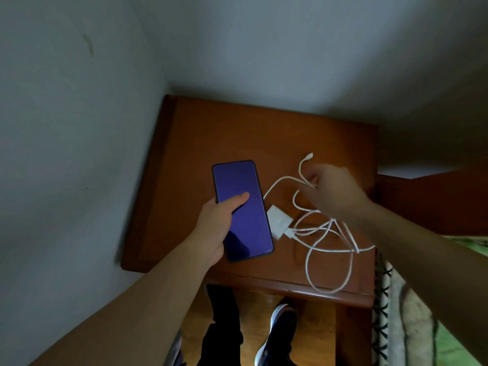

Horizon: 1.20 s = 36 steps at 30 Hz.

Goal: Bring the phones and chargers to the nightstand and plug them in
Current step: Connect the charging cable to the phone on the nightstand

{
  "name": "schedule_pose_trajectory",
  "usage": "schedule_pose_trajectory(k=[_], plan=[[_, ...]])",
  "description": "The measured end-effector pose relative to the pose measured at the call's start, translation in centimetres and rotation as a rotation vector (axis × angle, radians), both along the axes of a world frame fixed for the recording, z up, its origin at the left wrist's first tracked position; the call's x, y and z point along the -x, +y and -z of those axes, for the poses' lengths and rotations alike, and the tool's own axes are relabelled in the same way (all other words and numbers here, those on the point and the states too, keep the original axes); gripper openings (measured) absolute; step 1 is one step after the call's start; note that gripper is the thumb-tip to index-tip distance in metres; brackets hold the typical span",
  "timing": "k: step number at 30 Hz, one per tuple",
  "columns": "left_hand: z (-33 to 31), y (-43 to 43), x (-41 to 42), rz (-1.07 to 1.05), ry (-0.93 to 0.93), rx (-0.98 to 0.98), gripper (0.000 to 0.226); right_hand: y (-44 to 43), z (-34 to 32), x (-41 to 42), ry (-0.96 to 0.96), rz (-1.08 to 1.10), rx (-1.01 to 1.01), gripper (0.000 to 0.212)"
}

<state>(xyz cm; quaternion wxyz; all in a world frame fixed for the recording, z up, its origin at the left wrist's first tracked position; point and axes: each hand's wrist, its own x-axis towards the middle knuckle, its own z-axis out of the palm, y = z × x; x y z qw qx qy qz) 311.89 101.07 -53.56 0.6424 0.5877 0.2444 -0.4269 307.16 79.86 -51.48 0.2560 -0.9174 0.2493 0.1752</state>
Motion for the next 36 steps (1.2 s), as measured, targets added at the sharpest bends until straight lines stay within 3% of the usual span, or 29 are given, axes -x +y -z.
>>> schedule_pose_trajectory(k=[7,14,21,24,28,32,36], plan=[[-1.7,-2.1,0.6,0.001,-0.065,0.036,0.018,-1.1,-3.9,2.0,-0.314,0.045,0.033,0.019],[-1.8,-2.6,2.2,-0.016,-0.06,0.037,0.023,-0.3,-5.1,3.0,-0.471,0.1,-0.058,0.027],[-2.5,-2.8,3.0,-0.036,-0.071,0.014,0.02,-0.6,-4.9,3.9,-0.357,0.087,-0.053,0.028],[-3.4,-2.7,2.6,-0.048,-0.091,0.019,0.021,-0.4,-5.7,3.7,-0.447,0.148,-0.018,0.023],[-5.3,-2.6,2.1,-0.075,-0.092,0.044,0.027,-0.7,-9.0,3.7,-0.61,0.424,-0.421,0.018],[-7.8,-2.6,1.3,-0.143,0.012,0.186,0.029,0.7,-12.2,6.2,-0.672,0.329,-0.58,0.038],[-9.8,-3.1,0.3,-0.205,0.083,0.269,0.024,3.5,-11.7,9.4,-0.548,0.173,-0.657,0.028]])
